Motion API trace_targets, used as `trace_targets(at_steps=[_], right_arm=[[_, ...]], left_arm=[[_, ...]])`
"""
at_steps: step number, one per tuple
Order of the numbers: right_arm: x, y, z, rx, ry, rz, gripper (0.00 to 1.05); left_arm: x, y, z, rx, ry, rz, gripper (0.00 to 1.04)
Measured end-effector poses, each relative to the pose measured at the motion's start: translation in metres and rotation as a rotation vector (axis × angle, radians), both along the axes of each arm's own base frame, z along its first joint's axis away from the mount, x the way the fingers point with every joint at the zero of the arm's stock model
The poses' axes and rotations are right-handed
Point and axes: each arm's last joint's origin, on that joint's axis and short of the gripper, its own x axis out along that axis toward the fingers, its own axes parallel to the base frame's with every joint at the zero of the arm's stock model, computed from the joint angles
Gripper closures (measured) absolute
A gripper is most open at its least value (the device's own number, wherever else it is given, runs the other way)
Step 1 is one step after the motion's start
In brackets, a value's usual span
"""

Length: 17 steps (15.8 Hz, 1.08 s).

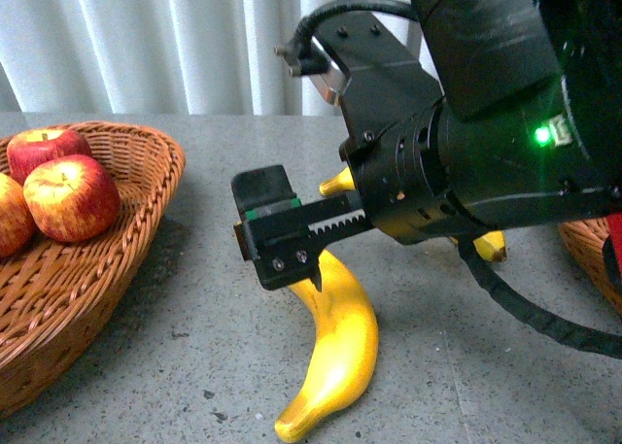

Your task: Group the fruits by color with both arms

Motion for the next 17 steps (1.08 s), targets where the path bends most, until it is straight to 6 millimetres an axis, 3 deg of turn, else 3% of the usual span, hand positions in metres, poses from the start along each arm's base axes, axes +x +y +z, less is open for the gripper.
trace_targets(at_steps=[10, 11, 15, 17], right_arm=[[-0.011, 0.004, -0.028, -0.114, 0.094, 0.046, 0.06], [-0.017, 0.006, -0.036, -0.132, 0.106, 0.067, 0.22], [-0.014, 0.004, -0.033, -0.106, 0.089, 0.077, 0.64], [-0.007, -0.005, -0.024, -0.05, 0.075, 0.053, 0.65]], left_arm=[[0.0, 0.0, 0.0, 0.0, 0.0, 0.0, 0.07], [0.0, 0.0, 0.0, 0.0, 0.0, 0.0, 0.07], [0.0, 0.0, 0.0, 0.0, 0.0, 0.0, 0.07], [0.0, 0.0, 0.0, 0.0, 0.0, -0.001, 0.07]])
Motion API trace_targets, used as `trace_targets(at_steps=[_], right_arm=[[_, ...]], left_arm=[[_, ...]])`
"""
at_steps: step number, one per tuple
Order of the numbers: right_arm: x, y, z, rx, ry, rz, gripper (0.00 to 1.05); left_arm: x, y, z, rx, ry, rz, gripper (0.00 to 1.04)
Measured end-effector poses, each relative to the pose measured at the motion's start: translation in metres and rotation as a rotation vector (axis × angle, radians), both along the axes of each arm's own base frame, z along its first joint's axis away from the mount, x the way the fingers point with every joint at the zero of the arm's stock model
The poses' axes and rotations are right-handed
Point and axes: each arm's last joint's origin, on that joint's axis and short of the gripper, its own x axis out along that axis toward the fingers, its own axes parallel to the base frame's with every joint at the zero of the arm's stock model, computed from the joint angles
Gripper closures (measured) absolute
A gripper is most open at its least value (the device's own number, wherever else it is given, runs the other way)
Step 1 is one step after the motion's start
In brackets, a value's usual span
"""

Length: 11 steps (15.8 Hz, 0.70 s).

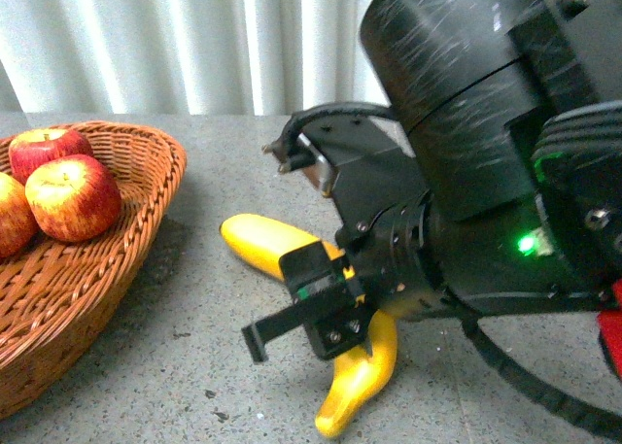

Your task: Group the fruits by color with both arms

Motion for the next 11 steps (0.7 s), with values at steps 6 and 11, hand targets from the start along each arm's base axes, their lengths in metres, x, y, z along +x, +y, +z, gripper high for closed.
trace_targets(at_steps=[6, 11], right_arm=[[0.027, -0.078, 0.085, 0.272, -0.21, -0.156, 0.66], [0.007, -0.231, 0.086, 0.115, -0.332, -0.335, 0.66]], left_arm=[[0.0, 0.0, 0.0, 0.0, 0.0, 0.0, 0.07], [0.0, 0.0, 0.0, 0.0, 0.0, 0.0, 0.07]])
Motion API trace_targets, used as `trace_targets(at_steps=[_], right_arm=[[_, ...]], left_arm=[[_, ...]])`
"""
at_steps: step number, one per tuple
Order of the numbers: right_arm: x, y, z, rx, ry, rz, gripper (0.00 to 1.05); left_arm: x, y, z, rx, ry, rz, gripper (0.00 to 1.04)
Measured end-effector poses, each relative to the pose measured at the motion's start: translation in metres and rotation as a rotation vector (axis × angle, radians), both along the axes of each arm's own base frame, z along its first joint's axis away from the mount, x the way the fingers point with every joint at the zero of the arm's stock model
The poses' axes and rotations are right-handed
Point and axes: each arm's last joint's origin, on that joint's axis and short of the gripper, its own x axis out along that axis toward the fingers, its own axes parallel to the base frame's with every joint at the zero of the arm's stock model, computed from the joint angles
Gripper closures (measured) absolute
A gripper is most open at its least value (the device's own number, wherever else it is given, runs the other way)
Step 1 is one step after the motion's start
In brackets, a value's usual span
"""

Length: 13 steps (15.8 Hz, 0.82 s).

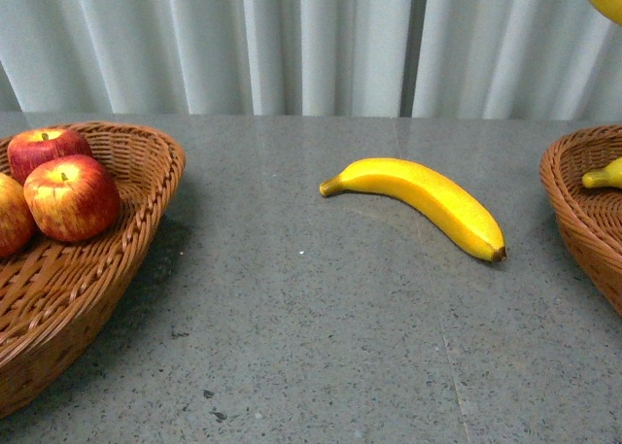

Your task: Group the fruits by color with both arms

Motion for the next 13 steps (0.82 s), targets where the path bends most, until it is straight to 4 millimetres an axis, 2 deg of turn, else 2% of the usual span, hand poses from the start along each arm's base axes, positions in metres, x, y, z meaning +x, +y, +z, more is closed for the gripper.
trace_targets(at_steps=[1, 3, 4, 7, 8, 10, 12, 13], right_arm=[[-0.01, -0.021, -0.013, -0.036, 0.05, -0.018, 0.66], [-0.025, -0.042, -0.029, -0.051, 0.145, -0.014, 0.65], [-0.03, -0.043, -0.029, -0.058, 0.159, 0.016, 0.54], [-0.035, -0.029, -0.006, -0.084, 0.075, 0.095, 0.17], [-0.031, -0.022, -0.001, -0.085, 0.058, 0.11, 0.06], [-0.019, 0.008, 0.013, -0.069, -0.041, 0.145, 0.07], [0.004, 0.059, 0.02, -0.017, -0.086, 0.207, 0.06], [0.017, 0.088, 0.011, -0.004, -0.071, 0.247, 0.06]], left_arm=[[0.0, 0.0, 0.0, 0.0, 0.0, 0.0, 0.07], [0.0, 0.0, 0.0, 0.0, 0.0, 0.0, 0.07], [0.0, 0.0, 0.0, 0.0, 0.0, 0.0, 0.07], [0.0, 0.0, 0.0, 0.0, 0.0, 0.0, 0.07], [0.0, 0.0, 0.0, 0.0, 0.0, 0.0, 0.07], [0.0, 0.0, 0.0, 0.0, 0.0, 0.0, 0.07], [0.0, 0.0, 0.0, 0.0, 0.0, 0.0, 0.07], [0.0, 0.0, 0.0, 0.0, 0.0, 0.0, 0.07]])
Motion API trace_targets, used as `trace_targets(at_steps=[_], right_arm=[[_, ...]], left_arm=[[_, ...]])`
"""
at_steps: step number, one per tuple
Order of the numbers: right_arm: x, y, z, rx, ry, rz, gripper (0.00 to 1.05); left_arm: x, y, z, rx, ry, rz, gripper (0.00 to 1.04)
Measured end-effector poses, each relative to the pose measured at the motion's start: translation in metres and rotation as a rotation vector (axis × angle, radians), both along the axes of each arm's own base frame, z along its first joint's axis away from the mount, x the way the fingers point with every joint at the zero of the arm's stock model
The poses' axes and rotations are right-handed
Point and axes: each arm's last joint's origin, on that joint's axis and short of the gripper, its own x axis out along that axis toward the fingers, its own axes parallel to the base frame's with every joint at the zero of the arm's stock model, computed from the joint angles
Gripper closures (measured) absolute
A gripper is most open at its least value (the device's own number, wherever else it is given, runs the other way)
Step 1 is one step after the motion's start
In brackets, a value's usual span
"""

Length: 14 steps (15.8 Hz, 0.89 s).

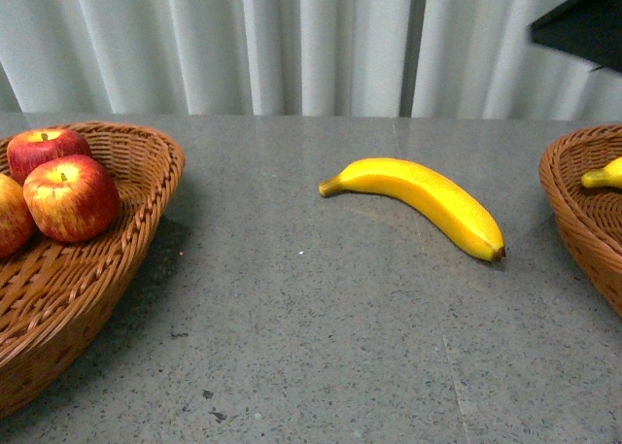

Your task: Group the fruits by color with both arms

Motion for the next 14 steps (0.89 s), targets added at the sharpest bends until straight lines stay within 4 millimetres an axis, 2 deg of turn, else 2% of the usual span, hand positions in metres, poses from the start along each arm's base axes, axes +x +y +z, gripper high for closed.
trace_targets(at_steps=[1, 3, 4, 5, 7, 9, 11, 14], right_arm=[[0.011, 0.03, -0.012, 0.012, 0.035, 0.057, 0.06], [0.033, 0.078, -0.022, 0.012, 0.07, 0.11, 0.06], [0.046, 0.096, -0.024, 0.003, 0.081, 0.121, 0.06], [0.058, 0.103, -0.027, -0.008, 0.1, 0.115, 0.06], [0.078, 0.107, -0.041, -0.042, 0.155, 0.087, 0.06], [0.095, 0.101, -0.058, -0.085, 0.206, 0.049, 0.06], [0.107, 0.091, -0.059, -0.129, 0.23, 0.022, 0.06], [0.112, 0.075, -0.057, -0.199, 0.286, 0.056, 0.06]], left_arm=[[0.0, 0.0, 0.0, 0.0, 0.0, 0.0, 0.07], [0.0, 0.0, 0.0, 0.0, 0.0, 0.001, 0.07], [0.0, 0.0, 0.0, 0.0, 0.0, 0.0, 0.07], [0.0, 0.0, 0.0, 0.0, 0.0, 0.0, 0.07], [0.0, 0.0, 0.0, 0.0, 0.0, 0.0, 0.07], [0.0, 0.0, 0.0, 0.0, 0.0, 0.0, 0.07], [0.0, 0.0, 0.0, 0.0, 0.0, 0.0, 0.07], [0.0, 0.0, 0.0, 0.0, 0.0, 0.0, 0.07]])
